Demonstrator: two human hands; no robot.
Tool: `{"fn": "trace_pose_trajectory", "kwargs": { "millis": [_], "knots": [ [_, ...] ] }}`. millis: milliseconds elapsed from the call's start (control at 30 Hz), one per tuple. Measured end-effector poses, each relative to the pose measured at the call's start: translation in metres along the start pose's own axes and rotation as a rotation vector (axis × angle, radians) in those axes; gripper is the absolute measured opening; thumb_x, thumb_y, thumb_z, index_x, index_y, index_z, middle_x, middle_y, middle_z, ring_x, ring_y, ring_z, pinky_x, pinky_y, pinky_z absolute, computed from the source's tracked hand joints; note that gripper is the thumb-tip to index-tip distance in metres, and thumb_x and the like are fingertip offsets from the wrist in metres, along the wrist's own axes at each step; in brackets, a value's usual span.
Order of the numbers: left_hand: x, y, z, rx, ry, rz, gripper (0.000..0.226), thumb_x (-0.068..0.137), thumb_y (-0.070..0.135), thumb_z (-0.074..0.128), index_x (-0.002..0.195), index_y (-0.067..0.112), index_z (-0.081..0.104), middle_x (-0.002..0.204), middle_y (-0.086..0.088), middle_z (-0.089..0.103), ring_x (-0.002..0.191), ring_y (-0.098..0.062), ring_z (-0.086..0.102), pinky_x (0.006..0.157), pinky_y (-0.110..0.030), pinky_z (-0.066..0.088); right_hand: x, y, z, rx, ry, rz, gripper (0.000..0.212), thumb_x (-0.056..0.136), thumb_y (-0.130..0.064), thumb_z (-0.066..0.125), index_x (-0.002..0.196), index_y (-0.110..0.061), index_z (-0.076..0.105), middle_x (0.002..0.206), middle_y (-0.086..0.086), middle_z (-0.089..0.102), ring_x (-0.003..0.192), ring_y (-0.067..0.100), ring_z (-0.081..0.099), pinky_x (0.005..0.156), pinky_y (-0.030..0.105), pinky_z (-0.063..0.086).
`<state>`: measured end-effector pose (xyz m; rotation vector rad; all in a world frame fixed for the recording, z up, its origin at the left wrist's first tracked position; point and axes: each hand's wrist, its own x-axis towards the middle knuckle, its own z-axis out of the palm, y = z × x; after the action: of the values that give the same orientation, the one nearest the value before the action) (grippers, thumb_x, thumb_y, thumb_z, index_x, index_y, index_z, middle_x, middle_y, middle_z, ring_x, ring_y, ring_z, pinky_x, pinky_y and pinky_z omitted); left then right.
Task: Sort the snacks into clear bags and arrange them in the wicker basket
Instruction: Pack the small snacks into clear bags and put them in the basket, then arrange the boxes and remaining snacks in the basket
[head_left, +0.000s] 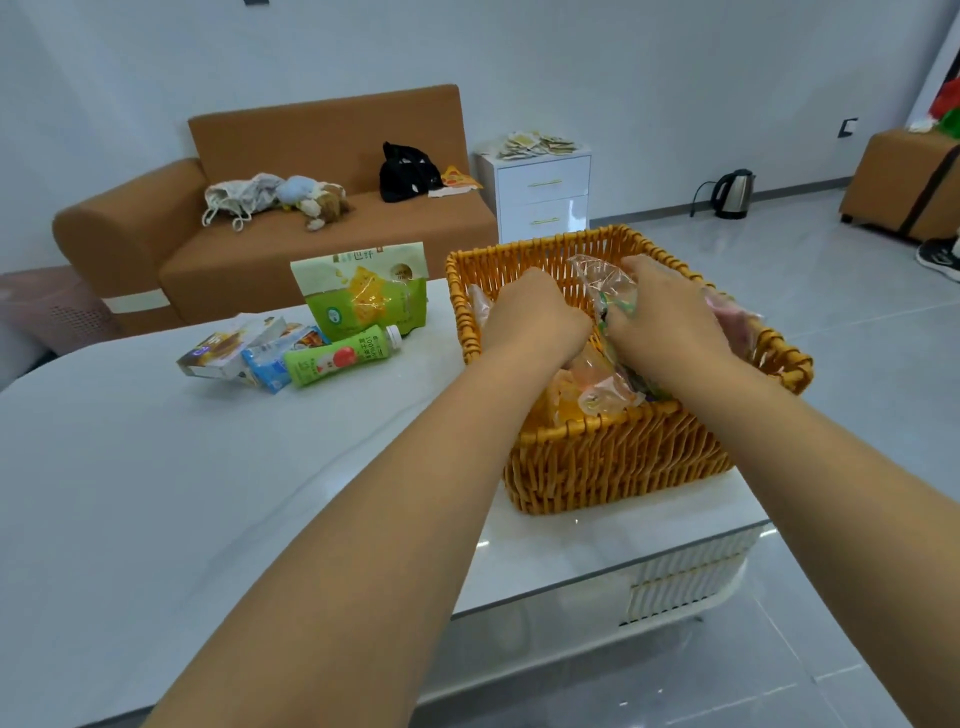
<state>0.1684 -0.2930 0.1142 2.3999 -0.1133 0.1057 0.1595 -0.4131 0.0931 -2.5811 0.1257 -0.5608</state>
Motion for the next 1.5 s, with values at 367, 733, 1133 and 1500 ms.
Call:
{"fn": "trace_pose_trajectory", "kwargs": {
  "millis": [367, 733, 1133, 1500],
  "knots": [
    [-0.111, -0.077, -0.109, 0.318, 0.148, 0.013, 0.020, 0.090, 0.028, 0.056, 0.109, 0.024, 0.061, 0.099, 0.003, 0.067, 0.094, -0.018, 0.060, 0.079, -0.035, 0.054, -0.104, -0.090, 0.013, 0.232, -0.061, -0.381, 0.033, 0.093, -0.012, 0.056, 0.125, -0.013, 0.060, 0.127, 0.003, 0.060, 0.120, 0.018, 0.052, 0.103, 0.031, 0.041],
    [-0.258, -0.132, -0.197, 0.551, 0.024, -0.104, 0.031, 0.094, 0.038, 0.054, 0.122, 0.025, 0.057, 0.117, 0.003, 0.063, 0.104, -0.017, 0.058, 0.085, -0.032, 0.050, -0.207, -0.176, 0.001, 0.077, -0.456, -0.365, 0.041, 0.095, -0.029, 0.054, 0.134, -0.020, 0.049, 0.136, 0.002, 0.049, 0.124, 0.019, 0.046, 0.101, 0.032, 0.039],
    [-0.325, -0.167, -0.218, 0.468, -0.031, -0.108, 0.034, 0.093, 0.036, 0.057, 0.125, 0.025, 0.055, 0.119, 0.002, 0.062, 0.104, -0.016, 0.058, 0.091, -0.033, 0.051, -0.266, -0.210, -0.012, 0.019, -0.531, -0.369, 0.044, 0.093, -0.032, 0.058, 0.134, -0.019, 0.049, 0.138, 0.005, 0.047, 0.124, 0.020, 0.046, 0.097, 0.029, 0.038],
    [-0.262, -0.256, -0.177, 0.291, -0.042, -0.143, 0.031, 0.094, 0.029, 0.053, 0.124, 0.024, 0.056, 0.122, 0.008, 0.060, 0.112, -0.013, 0.056, 0.094, -0.033, 0.049, -0.222, -0.195, 0.065, 0.087, -0.613, -0.272, 0.041, 0.093, -0.028, 0.057, 0.133, -0.019, 0.050, 0.135, 0.003, 0.049, 0.117, 0.020, 0.052, 0.092, 0.028, 0.042]
  ]
}}
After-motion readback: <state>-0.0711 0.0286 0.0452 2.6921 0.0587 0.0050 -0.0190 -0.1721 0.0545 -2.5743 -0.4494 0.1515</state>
